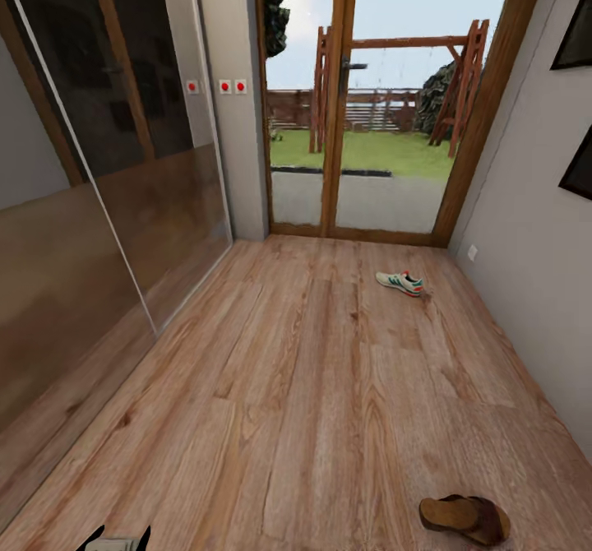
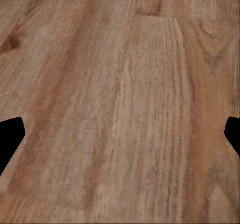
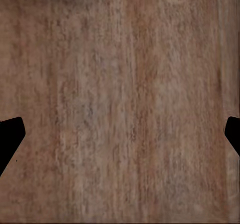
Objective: Pick up the two gym shoes and the two sandals from the corridor floor and place them onto the hallstand (shoe rack) in the corridor, making sure they are on the rack and not on the floor. Arrange them so the two gym shoes are next to each other and the two sandals are next to each other.
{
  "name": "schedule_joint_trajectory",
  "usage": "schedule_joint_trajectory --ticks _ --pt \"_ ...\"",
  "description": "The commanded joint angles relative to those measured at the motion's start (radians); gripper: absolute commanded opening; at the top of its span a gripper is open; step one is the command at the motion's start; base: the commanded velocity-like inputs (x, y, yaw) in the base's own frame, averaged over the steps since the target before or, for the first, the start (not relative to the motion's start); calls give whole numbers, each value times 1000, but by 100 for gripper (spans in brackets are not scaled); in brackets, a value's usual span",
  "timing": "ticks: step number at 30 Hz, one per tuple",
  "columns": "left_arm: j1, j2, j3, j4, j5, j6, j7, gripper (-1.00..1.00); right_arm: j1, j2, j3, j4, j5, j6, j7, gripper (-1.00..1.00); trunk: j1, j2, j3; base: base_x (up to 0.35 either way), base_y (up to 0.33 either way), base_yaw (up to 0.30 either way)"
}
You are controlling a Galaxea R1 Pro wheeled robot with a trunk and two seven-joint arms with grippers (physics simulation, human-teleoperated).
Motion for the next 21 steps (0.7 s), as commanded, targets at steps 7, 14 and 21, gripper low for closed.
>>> schedule_joint_trajectory --ticks 7,14,21 --pt "0 0 1 0 0 0 0 100 0 4 0 0 0 0 0 100 0 0 0 0 0 -250" --pt "0 0 0 0 0 0 0 100 0 22 0 0 0 0 0 100 0 0 0 0 0 -250" --pt "0 0 0 0 0 0 0 100 0 53 0 0 0 -1 -1 100 0 0 0 0 0 -251"
